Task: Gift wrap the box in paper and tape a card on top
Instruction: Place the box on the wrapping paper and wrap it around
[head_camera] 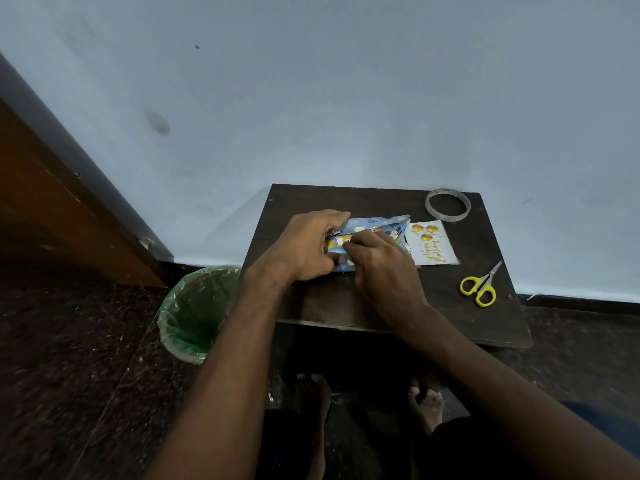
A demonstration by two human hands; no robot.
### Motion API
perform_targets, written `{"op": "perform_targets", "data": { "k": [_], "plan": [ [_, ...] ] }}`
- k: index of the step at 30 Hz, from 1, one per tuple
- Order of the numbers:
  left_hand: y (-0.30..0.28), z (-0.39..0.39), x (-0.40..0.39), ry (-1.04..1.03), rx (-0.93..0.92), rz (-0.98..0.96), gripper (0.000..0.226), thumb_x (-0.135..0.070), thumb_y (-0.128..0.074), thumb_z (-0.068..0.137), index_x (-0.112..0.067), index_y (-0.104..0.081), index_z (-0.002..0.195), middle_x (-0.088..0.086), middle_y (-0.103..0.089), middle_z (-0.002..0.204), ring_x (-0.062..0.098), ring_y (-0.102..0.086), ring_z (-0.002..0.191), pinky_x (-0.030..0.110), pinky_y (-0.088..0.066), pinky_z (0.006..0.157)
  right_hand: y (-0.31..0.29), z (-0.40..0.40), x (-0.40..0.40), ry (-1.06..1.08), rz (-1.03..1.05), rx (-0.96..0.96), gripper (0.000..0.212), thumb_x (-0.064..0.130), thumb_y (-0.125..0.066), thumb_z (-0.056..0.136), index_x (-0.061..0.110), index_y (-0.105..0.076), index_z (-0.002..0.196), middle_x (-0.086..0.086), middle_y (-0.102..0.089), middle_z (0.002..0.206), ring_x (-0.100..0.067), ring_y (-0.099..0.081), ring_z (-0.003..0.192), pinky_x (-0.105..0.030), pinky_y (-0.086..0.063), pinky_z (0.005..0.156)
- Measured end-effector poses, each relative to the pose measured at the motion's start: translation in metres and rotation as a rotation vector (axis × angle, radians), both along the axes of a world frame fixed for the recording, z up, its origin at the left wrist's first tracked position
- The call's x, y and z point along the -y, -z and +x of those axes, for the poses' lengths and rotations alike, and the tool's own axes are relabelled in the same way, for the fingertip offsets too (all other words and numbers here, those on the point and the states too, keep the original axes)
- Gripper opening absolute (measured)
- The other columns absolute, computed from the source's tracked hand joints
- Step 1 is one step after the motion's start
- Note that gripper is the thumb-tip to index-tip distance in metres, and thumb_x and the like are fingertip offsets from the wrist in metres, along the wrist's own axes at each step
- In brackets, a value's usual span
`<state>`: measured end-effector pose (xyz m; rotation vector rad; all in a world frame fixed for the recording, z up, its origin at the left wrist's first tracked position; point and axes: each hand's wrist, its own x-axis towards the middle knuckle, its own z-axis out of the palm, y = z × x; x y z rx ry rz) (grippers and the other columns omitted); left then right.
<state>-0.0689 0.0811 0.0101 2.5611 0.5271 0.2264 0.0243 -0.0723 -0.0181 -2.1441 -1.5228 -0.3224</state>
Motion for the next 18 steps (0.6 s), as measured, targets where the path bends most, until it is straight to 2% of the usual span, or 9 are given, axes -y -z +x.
{"op": "perform_targets", "data": {
  "k": [5, 9, 11, 14, 16, 18],
  "plan": [
    [-0.003, 0.0, 0.004, -0.027, 0.052, -0.037, 0.076, -0.031, -0.065, 0.076, -0.01, -0.061, 0.149, 0.005, -0.061, 0.153, 0.019, -0.054, 0.145, 0.037, -0.038, 0.124, -0.003, -0.003, -0.001, 0.001, 0.008, -0.022, 0.024, -0.008, -0.073, 0.075, 0.009, -0.076, 0.092, -0.006, -0.068, 0.099, -0.03, -0.064, 0.092, -0.037, -0.051, 0.057],
    [-0.002, -0.002, -0.001, -0.041, 0.06, -0.102, 0.064, -0.012, -0.072, 0.085, -0.013, -0.062, 0.149, 0.004, -0.062, 0.152, 0.02, -0.055, 0.143, 0.043, -0.041, 0.123, -0.009, -0.008, -0.003, 0.034, 0.022, -0.038, 0.026, -0.008, -0.073, 0.073, 0.01, -0.075, 0.091, -0.006, -0.07, 0.096, -0.03, -0.065, 0.091, -0.034, -0.047, 0.058],
    [-0.001, -0.001, 0.002, -0.024, 0.073, -0.101, 0.064, -0.013, -0.071, 0.085, -0.015, -0.062, 0.149, 0.002, -0.061, 0.154, 0.018, -0.055, 0.143, 0.042, -0.041, 0.123, -0.011, -0.007, 0.0, 0.075, 0.049, -0.047, 0.024, -0.005, -0.074, 0.072, 0.012, -0.075, 0.088, -0.005, -0.071, 0.091, -0.03, -0.066, 0.087, -0.031, -0.044, 0.056],
    [-0.002, -0.001, 0.004, -0.049, 0.092, -0.077, 0.061, -0.01, -0.071, 0.088, -0.02, -0.063, 0.148, -0.005, -0.051, 0.161, 0.016, -0.049, 0.147, 0.038, -0.037, 0.125, -0.015, -0.009, 0.001, 0.115, 0.062, -0.045, 0.024, -0.001, -0.077, 0.071, 0.015, -0.076, 0.089, -0.004, -0.072, 0.088, -0.028, -0.068, 0.082, -0.031, -0.047, 0.06],
    [-0.004, -0.001, 0.005, -0.054, 0.123, -0.03, 0.058, -0.014, -0.071, 0.087, -0.019, -0.065, 0.144, -0.004, -0.057, 0.153, 0.016, -0.057, 0.137, 0.036, -0.044, 0.119, -0.016, -0.01, 0.0, 0.108, 0.061, -0.065, 0.027, 0.001, -0.077, 0.073, 0.016, -0.077, 0.095, -0.003, -0.074, 0.092, -0.028, -0.068, 0.086, -0.032, -0.05, 0.063],
    [-0.005, 0.001, 0.006, -0.047, 0.165, 0.013, 0.05, -0.014, -0.071, 0.087, -0.017, -0.07, 0.137, -0.003, -0.068, 0.135, 0.015, -0.065, 0.121, 0.03, -0.05, 0.108, -0.018, -0.008, 0.0, 0.116, 0.051, -0.118, 0.027, 0.003, -0.076, 0.076, 0.017, -0.078, 0.099, -0.003, -0.075, 0.097, -0.029, -0.069, 0.091, -0.034, -0.051, 0.066]
  ]
}}
